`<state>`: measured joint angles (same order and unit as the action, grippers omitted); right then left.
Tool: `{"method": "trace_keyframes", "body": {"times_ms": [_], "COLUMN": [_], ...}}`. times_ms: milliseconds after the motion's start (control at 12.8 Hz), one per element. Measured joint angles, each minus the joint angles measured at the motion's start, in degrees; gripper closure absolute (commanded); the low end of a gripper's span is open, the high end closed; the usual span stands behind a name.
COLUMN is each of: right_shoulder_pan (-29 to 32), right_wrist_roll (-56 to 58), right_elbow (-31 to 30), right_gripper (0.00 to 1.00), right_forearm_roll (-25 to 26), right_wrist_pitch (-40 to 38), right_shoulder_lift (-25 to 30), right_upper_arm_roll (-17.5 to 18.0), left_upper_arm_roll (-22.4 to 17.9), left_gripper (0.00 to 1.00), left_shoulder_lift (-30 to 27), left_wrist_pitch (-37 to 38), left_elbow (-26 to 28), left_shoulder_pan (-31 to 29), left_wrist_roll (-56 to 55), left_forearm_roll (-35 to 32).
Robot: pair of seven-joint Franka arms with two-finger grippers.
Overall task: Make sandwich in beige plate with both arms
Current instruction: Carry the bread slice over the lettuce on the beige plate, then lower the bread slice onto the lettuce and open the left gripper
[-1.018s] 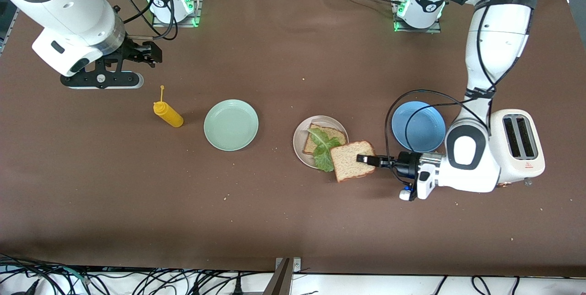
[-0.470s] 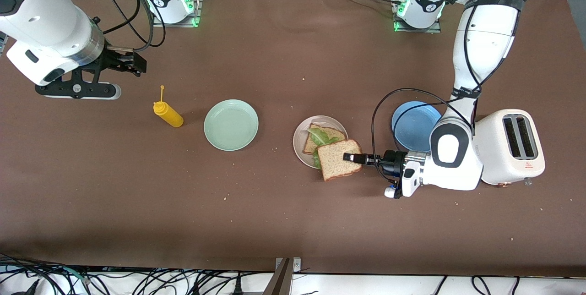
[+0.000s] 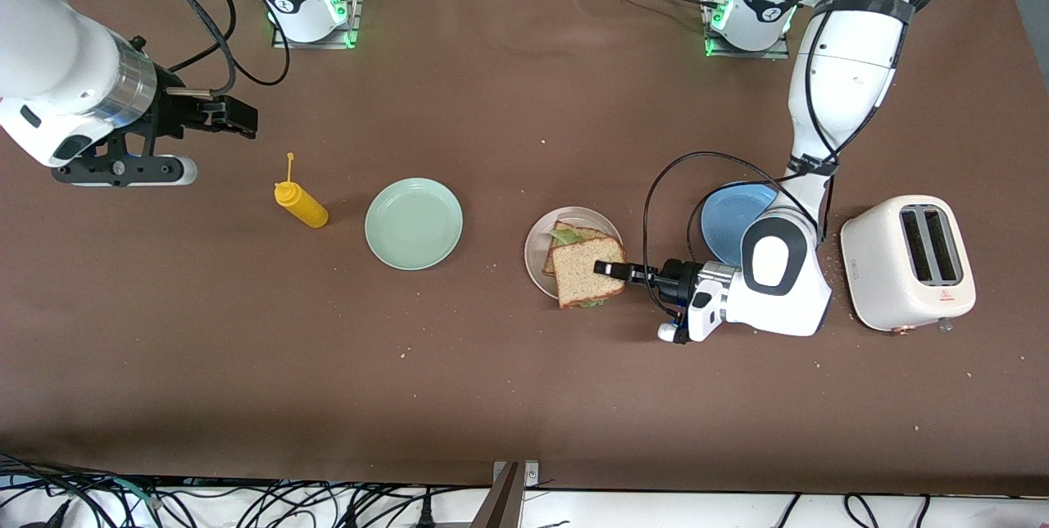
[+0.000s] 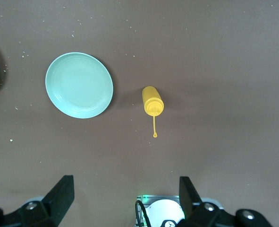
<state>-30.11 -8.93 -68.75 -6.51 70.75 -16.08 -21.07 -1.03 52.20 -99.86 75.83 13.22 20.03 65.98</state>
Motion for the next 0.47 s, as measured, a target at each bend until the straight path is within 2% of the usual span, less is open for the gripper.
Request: {"method": "trace_keyframes", "body": {"times_ms": [392, 470], "right_shoulder_pan": [0.0, 0.3], "right_wrist_roll": [-0.1, -0.1], "right_elbow": [0.2, 0.2], "right_gripper": [0.01, 0.01], "right_forearm_roll": [0.0, 0.4], "right_wrist_pitch": [-0.4, 0.2], "right_shoulder_lift": [0.9, 0.4], "right_upper_arm_roll": [0.2, -0.1], "left_upper_arm_roll": [0.0, 0.0], "left_gripper": [1.00, 0.88], "left_shoulder_lift": [0.0, 0.0], "left_wrist_pitch": [0.1, 0.1], "left_elbow": [4.1, 4.1], "left_shoulder_pan": [0.9, 1.1], "left_wrist_roll": [4.4, 4.4], "left_forearm_roll": [0.0, 0.0]}}
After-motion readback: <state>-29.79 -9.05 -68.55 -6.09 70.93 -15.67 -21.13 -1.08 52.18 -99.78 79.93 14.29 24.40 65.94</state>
